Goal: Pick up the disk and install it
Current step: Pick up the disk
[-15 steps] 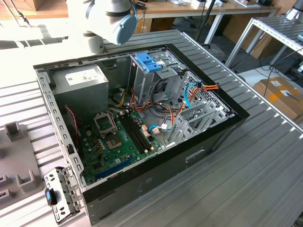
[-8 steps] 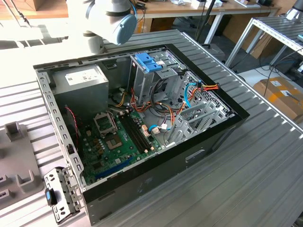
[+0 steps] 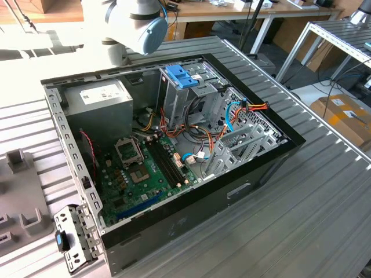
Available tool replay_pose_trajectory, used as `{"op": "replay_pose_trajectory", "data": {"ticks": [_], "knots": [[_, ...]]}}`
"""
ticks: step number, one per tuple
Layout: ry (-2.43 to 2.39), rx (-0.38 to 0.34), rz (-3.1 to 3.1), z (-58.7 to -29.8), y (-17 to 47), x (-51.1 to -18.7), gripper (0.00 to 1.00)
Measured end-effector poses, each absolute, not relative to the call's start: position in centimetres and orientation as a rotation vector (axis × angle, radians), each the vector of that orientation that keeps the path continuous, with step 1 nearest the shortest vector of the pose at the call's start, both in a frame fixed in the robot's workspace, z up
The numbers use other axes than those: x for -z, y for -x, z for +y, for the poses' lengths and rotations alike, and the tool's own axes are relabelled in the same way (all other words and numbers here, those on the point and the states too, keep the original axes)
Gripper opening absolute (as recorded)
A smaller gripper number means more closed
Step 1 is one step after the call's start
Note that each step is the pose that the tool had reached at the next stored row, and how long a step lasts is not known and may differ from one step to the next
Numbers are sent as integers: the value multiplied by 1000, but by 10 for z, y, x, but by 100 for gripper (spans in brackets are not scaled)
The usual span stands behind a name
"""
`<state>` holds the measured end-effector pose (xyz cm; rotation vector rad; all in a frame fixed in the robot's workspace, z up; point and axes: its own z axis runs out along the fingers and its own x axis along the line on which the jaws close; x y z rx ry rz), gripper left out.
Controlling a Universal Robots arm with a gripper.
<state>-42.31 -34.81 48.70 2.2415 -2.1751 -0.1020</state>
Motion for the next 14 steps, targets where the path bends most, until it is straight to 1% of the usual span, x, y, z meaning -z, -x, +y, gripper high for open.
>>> {"op": "replay_pose_trajectory", "data": {"ticks": [14], "knots": [[-2242, 102, -2175, -348, 418, -487, 37]]}}
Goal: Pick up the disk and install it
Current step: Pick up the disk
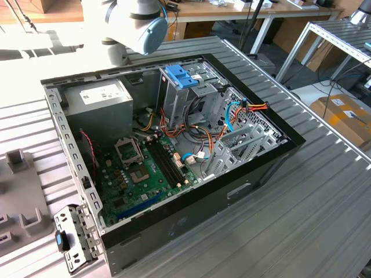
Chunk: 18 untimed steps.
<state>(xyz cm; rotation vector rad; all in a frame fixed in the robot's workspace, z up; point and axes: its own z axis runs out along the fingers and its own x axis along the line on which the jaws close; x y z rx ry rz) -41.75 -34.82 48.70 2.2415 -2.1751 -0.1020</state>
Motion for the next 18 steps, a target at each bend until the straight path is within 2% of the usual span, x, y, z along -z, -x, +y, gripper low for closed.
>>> {"op": "replay_pose_trajectory", "data": {"ticks": [18], "knots": [[-2241, 102, -2175, -348, 408, -487, 37]]}}
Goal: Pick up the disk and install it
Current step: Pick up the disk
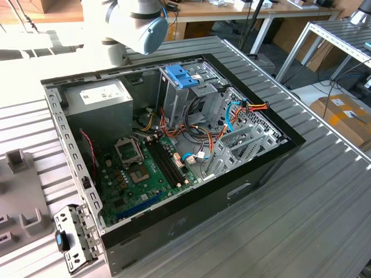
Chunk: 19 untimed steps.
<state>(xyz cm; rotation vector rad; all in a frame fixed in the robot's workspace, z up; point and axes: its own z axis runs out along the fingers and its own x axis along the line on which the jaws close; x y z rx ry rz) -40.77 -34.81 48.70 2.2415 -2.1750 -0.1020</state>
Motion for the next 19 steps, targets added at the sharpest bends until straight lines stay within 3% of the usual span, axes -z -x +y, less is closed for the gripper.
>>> {"op": "replay_pose_trajectory", "data": {"ticks": [19], "knots": [[-2241, 102, -2175, -348, 396, -487, 37]]}}
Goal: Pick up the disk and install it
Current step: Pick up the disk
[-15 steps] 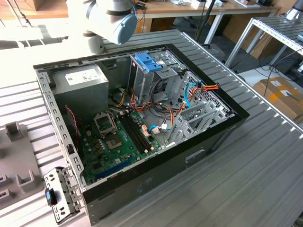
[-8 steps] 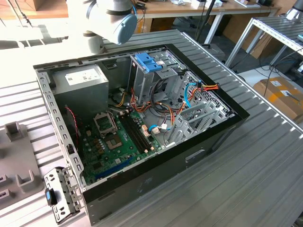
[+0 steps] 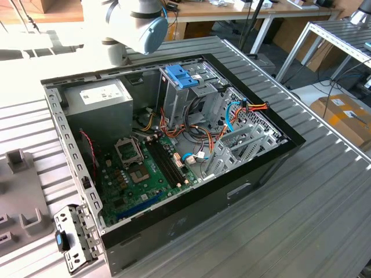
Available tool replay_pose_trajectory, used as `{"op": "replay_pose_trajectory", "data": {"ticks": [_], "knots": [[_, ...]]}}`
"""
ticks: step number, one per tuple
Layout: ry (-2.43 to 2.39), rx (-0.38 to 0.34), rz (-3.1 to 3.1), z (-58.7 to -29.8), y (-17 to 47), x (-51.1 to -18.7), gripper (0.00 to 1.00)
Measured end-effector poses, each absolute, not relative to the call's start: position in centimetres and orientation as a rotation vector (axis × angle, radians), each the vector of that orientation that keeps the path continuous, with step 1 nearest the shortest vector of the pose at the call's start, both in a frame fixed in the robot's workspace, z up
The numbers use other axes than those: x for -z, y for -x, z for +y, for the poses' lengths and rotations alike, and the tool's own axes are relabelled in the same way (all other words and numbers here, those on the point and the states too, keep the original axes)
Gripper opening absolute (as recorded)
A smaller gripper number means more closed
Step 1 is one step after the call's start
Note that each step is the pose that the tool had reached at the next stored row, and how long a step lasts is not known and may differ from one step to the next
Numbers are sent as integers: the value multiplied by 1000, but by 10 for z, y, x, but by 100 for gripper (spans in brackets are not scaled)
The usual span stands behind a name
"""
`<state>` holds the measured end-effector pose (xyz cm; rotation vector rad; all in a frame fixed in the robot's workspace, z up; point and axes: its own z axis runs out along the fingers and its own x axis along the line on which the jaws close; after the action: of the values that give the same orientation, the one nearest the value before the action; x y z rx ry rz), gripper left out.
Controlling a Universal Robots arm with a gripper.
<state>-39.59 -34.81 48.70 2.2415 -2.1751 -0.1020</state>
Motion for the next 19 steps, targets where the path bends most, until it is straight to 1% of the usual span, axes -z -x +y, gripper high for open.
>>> {"op": "replay_pose_trajectory", "data": {"ticks": [19], "knots": [[-2242, 102, -2175, -348, 387, -487, 37]]}}
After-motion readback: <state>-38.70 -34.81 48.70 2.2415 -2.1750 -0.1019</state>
